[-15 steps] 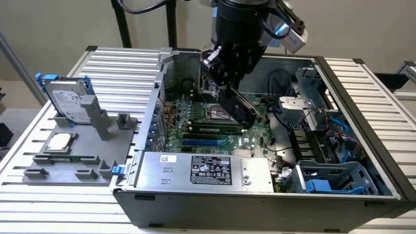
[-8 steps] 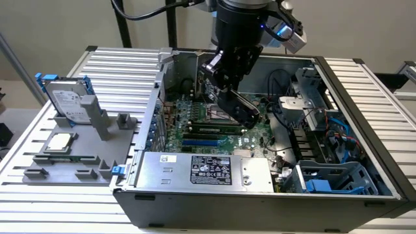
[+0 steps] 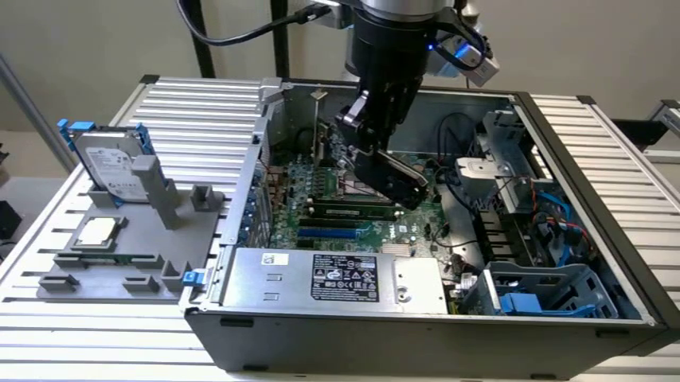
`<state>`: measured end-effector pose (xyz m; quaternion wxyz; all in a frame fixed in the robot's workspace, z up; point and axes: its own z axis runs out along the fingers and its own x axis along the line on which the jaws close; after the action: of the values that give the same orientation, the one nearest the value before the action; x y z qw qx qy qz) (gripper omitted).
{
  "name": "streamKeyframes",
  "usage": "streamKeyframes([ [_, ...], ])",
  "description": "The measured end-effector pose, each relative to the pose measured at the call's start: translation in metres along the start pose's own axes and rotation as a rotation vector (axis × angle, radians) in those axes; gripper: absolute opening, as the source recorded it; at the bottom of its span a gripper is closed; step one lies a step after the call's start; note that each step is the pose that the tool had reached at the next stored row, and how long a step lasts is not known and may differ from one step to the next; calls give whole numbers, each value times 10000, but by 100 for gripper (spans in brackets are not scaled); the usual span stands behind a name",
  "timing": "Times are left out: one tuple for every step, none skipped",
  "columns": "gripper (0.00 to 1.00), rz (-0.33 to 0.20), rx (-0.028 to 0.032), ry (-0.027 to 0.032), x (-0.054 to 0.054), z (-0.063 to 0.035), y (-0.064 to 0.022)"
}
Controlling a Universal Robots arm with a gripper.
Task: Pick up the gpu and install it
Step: 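Insert the gpu into the slot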
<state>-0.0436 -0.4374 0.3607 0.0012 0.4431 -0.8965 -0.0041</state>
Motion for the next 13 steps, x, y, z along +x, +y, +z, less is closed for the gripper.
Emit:
streamKeyframes([
  [0,-187,0,1,0,7,0],
  [0,-365,-1,3,0,13,0],
  [0,-546,-1,4,0,20,0],
  [0,-729,-1,6,0,27,0],
  [0,-911,-1,8,0,33,0],
  [0,-1090,-1,8,0,39,0],
  [0,-1275,-2,10,0,46,0],
  [0,-1456,-2,11,0,52,-1],
  [0,-1640,-2,13,0,58,-1],
  [0,-1825,-2,14,0,65,0],
  [0,-2005,-2,16,0,70,-1],
  [0,-2185,-3,18,0,76,-1],
  [0,-2370,-3,20,0,82,-1],
])
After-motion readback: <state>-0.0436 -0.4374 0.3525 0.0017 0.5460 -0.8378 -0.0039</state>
